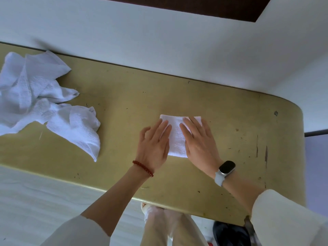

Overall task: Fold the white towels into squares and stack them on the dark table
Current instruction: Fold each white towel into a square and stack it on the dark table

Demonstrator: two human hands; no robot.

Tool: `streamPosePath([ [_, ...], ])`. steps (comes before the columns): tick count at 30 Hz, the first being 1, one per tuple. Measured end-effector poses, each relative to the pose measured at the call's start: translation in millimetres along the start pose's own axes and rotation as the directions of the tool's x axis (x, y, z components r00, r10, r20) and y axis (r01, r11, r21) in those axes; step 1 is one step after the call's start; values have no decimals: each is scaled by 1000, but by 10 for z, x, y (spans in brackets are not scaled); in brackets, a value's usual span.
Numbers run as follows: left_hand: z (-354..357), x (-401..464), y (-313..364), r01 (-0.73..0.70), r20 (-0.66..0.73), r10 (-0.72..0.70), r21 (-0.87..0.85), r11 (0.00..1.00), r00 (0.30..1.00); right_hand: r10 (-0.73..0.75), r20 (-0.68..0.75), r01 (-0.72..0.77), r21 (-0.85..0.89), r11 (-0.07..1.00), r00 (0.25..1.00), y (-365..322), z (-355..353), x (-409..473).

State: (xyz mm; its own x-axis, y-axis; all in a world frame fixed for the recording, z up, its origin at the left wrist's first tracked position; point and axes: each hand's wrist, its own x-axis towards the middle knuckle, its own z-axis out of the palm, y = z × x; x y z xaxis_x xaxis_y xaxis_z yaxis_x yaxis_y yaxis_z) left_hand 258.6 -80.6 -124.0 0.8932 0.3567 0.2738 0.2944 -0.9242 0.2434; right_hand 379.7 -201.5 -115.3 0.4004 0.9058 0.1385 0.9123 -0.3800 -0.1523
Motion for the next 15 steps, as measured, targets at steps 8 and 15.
streamPosePath([
  [8, 93, -57, -6, 23, 385, -64, 109, 994, 921, 141, 235, -126, -78, 989, 962, 102, 152, -75],
  [15, 74, -66, -22, 44, 468, -106, 140, 989, 877, 143, 280, -147, -9, 989, 949, 113, 178, -57],
])
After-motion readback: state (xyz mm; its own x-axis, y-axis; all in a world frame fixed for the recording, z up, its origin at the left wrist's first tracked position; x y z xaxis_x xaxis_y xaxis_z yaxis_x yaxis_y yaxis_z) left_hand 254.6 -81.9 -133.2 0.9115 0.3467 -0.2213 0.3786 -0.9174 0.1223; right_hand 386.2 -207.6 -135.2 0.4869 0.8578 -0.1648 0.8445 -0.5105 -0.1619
